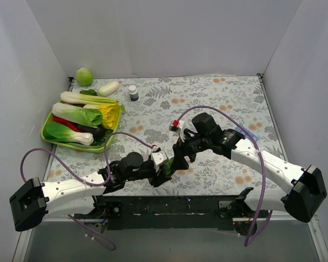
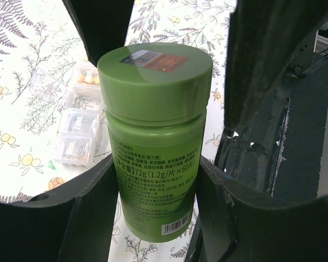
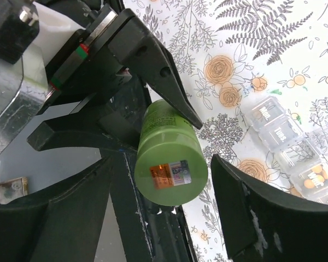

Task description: Sort the pills into containers

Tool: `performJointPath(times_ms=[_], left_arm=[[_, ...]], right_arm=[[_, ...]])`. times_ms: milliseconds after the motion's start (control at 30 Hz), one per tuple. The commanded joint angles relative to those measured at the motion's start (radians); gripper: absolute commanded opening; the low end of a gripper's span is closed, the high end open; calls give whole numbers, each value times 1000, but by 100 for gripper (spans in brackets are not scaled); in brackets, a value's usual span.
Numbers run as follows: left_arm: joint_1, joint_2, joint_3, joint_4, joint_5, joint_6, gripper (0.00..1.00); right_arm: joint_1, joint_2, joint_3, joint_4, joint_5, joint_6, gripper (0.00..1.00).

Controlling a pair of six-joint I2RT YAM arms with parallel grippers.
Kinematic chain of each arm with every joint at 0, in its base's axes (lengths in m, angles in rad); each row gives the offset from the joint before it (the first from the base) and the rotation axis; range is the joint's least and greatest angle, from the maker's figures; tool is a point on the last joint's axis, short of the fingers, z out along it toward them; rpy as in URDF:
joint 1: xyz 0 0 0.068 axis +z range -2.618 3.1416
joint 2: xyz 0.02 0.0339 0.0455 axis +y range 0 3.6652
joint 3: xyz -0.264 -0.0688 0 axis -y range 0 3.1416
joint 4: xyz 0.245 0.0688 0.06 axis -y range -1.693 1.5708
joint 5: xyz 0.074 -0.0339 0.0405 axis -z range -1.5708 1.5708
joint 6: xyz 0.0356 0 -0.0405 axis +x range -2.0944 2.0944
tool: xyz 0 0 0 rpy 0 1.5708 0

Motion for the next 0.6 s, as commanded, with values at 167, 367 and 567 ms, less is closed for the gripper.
performJointPath(times_ms=[167,367,567], left_arm=[[0,-18,34,36,-16,2,0],[0,-41,19,19,-1,31,0],[0,-55,0,10,68,80,0]], right_arm=[[17,26,46,-31,-79,-86,41],[21,89,133,-133,-178,-212,9],[41,262,394,-677,-365,-1012,1]])
